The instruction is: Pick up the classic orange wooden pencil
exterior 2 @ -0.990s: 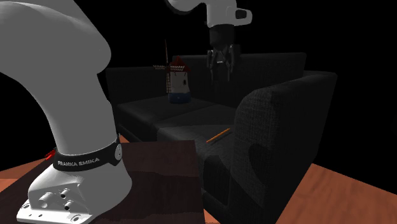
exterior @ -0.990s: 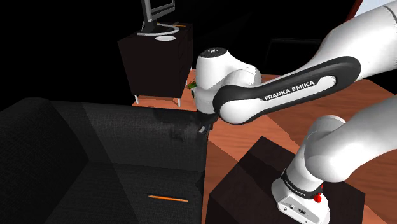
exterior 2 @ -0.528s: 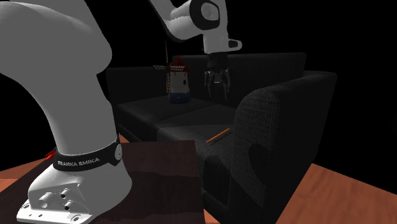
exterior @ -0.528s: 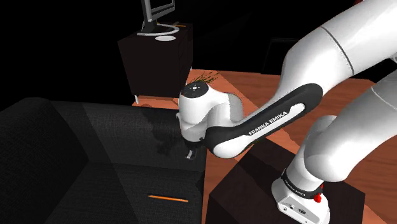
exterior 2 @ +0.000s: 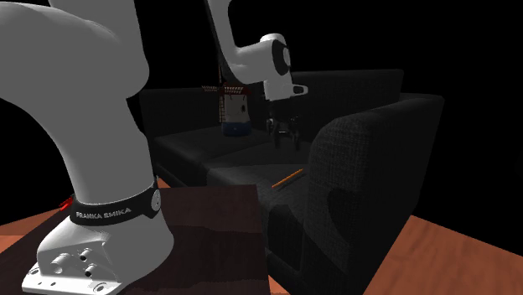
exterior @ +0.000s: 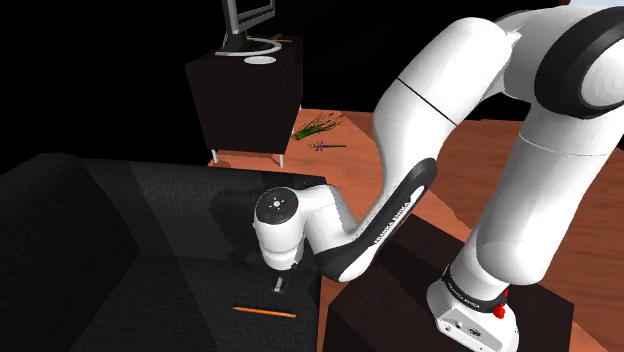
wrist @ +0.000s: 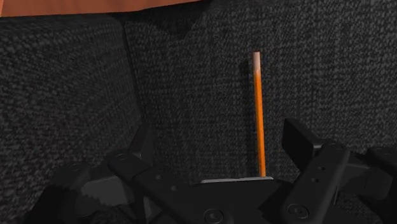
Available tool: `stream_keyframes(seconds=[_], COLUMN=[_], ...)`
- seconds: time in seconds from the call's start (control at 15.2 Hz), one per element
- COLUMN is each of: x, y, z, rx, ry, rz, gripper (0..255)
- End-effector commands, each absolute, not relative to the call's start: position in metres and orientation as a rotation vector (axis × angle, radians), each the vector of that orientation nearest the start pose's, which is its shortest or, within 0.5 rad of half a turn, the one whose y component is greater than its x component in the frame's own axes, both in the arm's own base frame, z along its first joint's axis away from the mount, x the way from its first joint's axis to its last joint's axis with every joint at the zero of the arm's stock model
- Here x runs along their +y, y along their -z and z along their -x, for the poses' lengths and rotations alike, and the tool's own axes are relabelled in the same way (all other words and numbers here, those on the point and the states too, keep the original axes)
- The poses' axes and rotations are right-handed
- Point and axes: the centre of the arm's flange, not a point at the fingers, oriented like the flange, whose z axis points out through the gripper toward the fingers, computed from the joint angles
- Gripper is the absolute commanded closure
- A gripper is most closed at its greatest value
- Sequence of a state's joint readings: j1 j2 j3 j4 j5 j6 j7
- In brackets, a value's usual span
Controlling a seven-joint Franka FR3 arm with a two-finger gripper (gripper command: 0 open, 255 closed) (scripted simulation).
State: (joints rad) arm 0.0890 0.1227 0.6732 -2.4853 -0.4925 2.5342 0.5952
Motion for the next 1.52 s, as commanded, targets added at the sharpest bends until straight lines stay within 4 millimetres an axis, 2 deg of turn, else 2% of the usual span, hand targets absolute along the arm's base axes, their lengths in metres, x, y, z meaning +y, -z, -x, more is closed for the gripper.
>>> stream_keyframes(seconds=[0.0,0.33,0.4,0.86,0.99,1.06,1.45], x=[0.346,0.386,0.390,0.390,0.390,0.390,0.390], y=[-0.222,-0.165,-0.159,-0.122,-0.119,-0.119,-0.119], z=[-0.329,-0.326,-0.326,-0.326,-0.326,-0.325,-0.325], rx=[-0.989,-1.100,-1.112,-1.112,-1.112,-1.112,-1.112], ry=[0.185,0.222,0.226,0.226,0.226,0.226,0.226], rz=[3.171,3.169,3.168,3.168,3.168,3.168,3.168], gripper=[0,0,0,0,0,255,255])
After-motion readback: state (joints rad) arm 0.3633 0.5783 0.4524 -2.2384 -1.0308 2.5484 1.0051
